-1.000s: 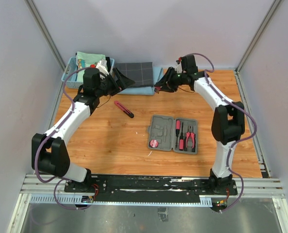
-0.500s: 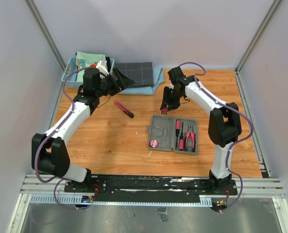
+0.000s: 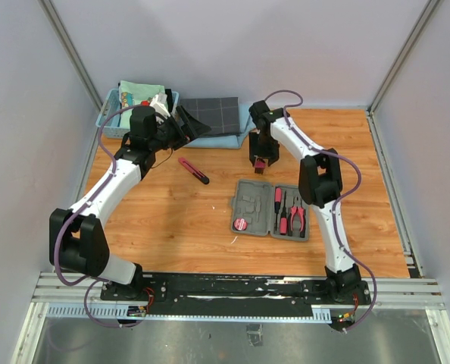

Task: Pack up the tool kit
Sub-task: Place the tool at the center of the board.

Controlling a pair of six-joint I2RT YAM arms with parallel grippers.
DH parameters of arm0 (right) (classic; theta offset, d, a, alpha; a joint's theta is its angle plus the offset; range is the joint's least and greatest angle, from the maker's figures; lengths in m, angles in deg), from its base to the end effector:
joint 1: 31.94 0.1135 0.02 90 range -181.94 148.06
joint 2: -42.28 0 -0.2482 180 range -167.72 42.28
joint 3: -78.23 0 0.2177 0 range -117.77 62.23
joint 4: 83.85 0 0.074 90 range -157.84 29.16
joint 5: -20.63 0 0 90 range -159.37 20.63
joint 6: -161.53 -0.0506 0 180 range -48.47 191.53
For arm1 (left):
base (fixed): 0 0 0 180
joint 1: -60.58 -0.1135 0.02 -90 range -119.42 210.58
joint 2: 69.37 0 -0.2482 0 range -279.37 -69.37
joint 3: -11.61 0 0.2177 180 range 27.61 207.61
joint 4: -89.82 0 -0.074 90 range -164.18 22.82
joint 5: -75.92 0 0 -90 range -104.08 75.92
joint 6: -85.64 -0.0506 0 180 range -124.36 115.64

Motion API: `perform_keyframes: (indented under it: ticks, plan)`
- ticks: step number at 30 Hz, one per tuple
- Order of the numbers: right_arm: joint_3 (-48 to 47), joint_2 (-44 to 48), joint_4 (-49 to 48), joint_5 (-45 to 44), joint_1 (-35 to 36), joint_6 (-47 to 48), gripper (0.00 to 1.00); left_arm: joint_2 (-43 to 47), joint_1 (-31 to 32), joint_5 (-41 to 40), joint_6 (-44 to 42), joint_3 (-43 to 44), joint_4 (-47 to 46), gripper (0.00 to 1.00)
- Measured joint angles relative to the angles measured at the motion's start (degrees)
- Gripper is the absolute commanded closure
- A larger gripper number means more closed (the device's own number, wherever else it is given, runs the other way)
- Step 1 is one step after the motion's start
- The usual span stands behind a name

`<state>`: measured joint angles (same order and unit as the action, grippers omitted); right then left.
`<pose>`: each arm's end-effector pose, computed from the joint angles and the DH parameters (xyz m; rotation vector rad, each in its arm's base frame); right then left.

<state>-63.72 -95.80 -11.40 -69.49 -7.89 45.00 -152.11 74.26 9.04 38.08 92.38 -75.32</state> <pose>0.4269 0.1904 0.1780 0.0610 2.7935 0.2231 0.3078 -0.0954 0.3173 -0.1979 1.9667 -1.0351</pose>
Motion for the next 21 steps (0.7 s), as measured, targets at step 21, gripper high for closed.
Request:
perform_keyframes:
  ticks: [21]
  plan:
    - [7.1,9.2,-8.6,6.5,-4.3,-1.9,0.02,0.0,0.0,0.1,0.0,0.0,0.0,0.10]
